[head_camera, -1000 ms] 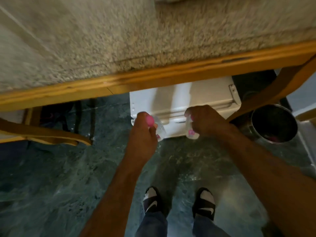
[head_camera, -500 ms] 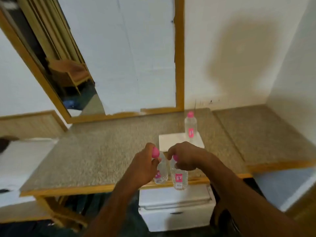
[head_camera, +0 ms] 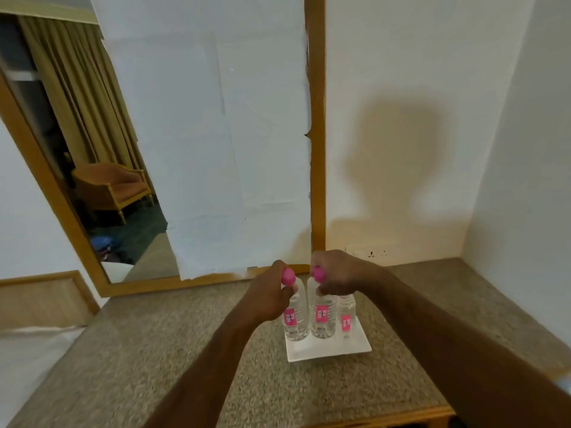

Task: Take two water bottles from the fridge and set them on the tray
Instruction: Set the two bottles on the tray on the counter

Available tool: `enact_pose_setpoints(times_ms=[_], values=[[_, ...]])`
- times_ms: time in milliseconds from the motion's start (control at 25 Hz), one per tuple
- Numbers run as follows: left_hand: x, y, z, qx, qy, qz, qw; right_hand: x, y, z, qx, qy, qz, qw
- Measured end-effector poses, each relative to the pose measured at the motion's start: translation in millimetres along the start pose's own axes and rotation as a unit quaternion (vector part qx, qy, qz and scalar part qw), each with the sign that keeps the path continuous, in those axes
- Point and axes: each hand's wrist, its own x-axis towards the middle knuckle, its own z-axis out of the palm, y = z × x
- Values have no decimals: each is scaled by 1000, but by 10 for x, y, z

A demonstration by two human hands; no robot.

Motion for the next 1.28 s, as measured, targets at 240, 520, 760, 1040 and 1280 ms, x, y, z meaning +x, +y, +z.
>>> enact_pose_setpoints(times_ms=[240, 520, 760, 1040, 1280], values=[[532, -478, 212, -31, -29, 27, 999, 561, 162, 314, 31, 17, 61, 997], [826, -756, 764, -47, -72, 5, 996, 797, 553, 716, 43, 34, 96, 994], [998, -857, 1037, -25, -89, 0, 996, 919, 838, 896, 90, 31, 116, 989], [1034, -1015, 1198, -13, -106, -19, 994, 1034, 949, 1048, 66, -2, 83, 994], [1028, -1008, 1239, -27, -99, -32, 994, 1077, 1009, 1184, 32, -24, 91, 995]])
